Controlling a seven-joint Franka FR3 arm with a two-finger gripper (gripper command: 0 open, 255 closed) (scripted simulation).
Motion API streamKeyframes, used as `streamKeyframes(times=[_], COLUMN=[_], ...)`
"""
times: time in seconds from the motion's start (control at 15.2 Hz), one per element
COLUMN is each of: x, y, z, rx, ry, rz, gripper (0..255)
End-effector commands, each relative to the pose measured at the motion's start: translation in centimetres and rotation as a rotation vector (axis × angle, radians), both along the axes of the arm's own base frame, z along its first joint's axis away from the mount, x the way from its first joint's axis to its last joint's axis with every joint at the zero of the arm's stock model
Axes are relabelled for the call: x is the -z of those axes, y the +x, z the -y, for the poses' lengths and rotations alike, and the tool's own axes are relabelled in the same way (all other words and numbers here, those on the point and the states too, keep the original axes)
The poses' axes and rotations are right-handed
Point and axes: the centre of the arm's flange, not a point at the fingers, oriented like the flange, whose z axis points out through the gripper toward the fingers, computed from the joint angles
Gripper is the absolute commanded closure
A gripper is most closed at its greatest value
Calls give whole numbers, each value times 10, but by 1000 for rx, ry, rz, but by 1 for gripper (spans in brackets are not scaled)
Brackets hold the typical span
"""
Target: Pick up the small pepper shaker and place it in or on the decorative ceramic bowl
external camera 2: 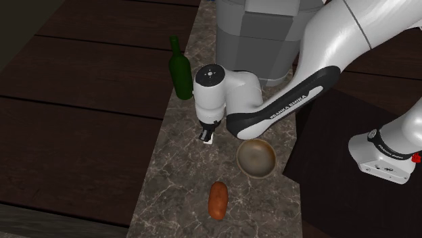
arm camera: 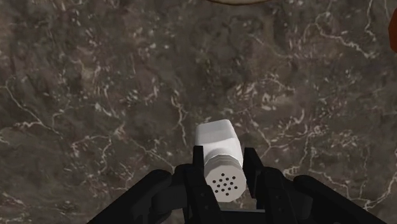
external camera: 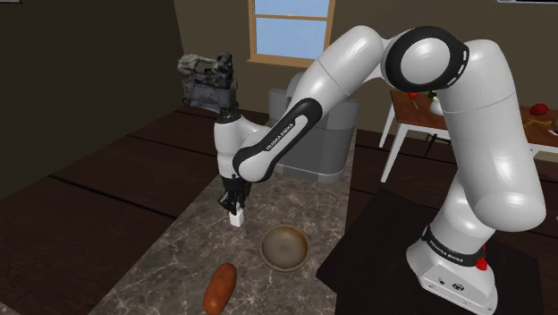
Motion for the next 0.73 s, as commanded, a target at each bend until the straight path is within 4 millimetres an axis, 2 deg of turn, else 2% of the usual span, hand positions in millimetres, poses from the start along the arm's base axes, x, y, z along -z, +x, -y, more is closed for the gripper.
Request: streamKeyframes(times=[0.0,0.07,0.66], x=[0,0,-47], y=[0,0,0], z=[0,0,0], rx=[0,0,0], ry=[0,0,0], rz=[0,0,0], gripper=[255,255,255])
